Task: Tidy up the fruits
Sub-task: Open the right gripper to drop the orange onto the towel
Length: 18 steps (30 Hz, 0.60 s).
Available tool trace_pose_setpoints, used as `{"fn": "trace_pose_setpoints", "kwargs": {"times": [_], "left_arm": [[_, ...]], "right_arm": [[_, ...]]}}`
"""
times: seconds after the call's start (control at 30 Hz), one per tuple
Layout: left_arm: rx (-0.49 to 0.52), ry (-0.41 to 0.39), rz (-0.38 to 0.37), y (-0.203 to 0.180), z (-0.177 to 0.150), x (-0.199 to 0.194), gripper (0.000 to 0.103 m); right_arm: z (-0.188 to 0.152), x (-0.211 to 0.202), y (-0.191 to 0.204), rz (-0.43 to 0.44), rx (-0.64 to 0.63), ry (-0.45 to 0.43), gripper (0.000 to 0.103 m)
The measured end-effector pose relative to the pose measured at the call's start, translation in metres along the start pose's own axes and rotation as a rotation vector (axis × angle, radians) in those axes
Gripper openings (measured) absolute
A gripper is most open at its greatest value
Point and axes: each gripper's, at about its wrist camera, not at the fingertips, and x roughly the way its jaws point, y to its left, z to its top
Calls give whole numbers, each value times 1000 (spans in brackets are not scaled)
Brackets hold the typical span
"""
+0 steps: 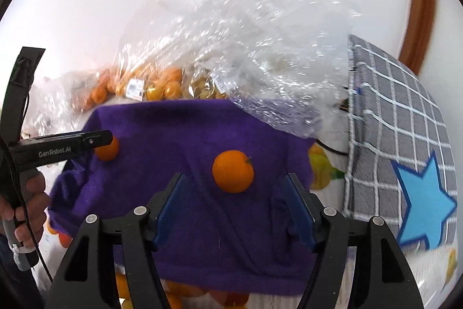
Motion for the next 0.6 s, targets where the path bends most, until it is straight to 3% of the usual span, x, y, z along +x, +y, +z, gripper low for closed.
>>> {"fn": "trace_pose_setpoints", "kwargs": {"times": [0.23,0.3,0.4,0.6], "left_arm": [[16,-88,1,-13,0,-40,55],[20,-108,3,-17,0,-51,55],[13,-154,2,-21,-3,-74,55],[23,-163,-11,-24,-24,-102,55]], "right_arm": [[-18,-43,-17,-40,72,-27,68],[-23,-59,-26,-87,102,-41,68],[-30,-72,-35,-96,130,-19,68],[-51,-94,-46,-107,112,-6,68]]}}
